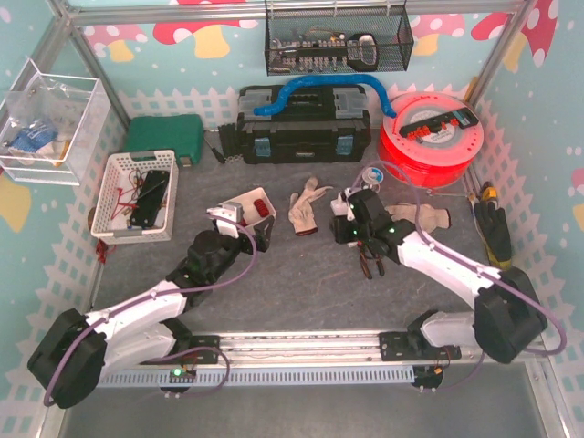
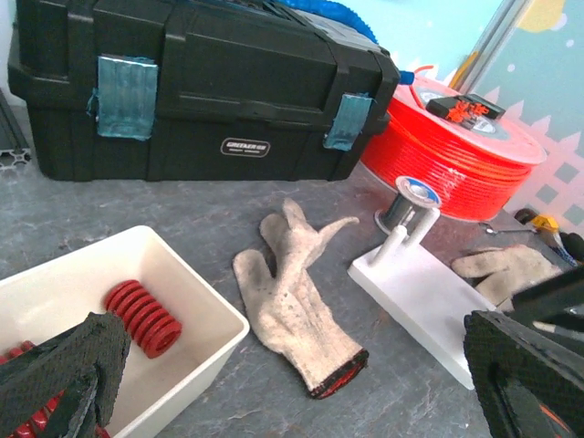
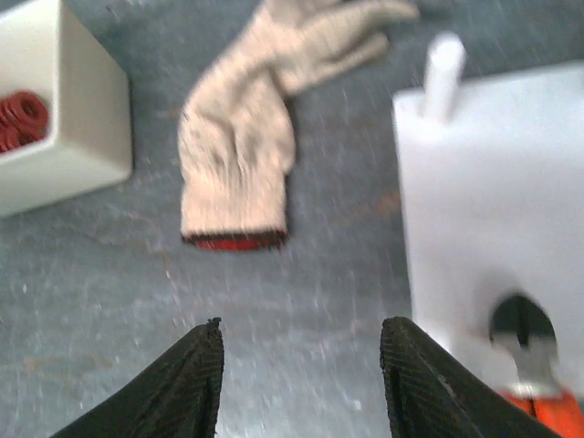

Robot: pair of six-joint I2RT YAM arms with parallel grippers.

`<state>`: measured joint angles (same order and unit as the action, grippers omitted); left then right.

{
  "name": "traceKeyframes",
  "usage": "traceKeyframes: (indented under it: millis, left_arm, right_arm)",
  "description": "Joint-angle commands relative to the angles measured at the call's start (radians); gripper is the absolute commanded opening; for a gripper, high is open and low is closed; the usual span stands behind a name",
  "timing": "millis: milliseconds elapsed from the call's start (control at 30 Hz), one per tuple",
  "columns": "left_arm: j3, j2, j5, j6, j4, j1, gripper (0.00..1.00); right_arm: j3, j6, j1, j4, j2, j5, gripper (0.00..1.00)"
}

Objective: Install the large spring

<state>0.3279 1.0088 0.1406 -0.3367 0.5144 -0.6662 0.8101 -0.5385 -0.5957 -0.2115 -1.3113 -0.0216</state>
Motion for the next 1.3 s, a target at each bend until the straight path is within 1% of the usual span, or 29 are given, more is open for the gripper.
traceKeyframes:
  millis: [0,100,233,267,367,467,633,833,1133,1267]
  left_arm:
    - [0.008,-0.01,-0.029,-0.005,0.023,-0.01,0.99]
    - [0.013,-0.005,-0.03,-0.005,0.019,-0.012,0.99]
    - [0.014,-0.005,-0.03,-0.003,0.015,-0.014,0.99]
    - [0.012,-0.006,-0.029,-0.002,0.015,-0.015,0.99]
    - [0.009,-0.008,-0.023,0.001,0.017,-0.015,0.99]
    - [0.01,-0.008,-0.019,0.001,0.017,-0.015,0.99]
    - [0.009,-0.006,-0.019,0.002,0.019,-0.015,0.99]
    - [0.011,-0.007,-0.022,0.001,0.016,-0.016,0.99]
    - [0.01,-0.002,-0.021,0.001,0.018,-0.016,0.99]
    - [0.011,-0.002,-0.022,0.001,0.018,-0.016,0.99]
  right_arm:
    - [-0.065,-0.127,0.0,-0.196,0.08,-0.021,0.49]
    - [-0.126,-0.19,0.0,-0.274,0.108,-0.036,0.45]
    - [-0.216,-0.229,-0.001,-0.276,0.137,-0.051,0.4]
    - [-0.229,-0.241,0.0,-0.275,0.139,-0.06,0.37]
    - [-0.249,-0.249,0.0,-0.27,0.128,-0.07,0.36]
    - [-0.252,-0.244,0.0,-0.267,0.108,-0.106,0.35]
    - [-0.237,-0.232,0.0,-0.252,0.116,-0.111,0.34]
    - [-0.237,-0.222,0.0,-0.235,0.108,-0.18,0.33]
    - [-0.238,-0.189,0.0,-0.154,0.024,-0.148,0.32]
    - [-0.236,-0.184,0.0,-0.141,-0.012,-0.162,0.3]
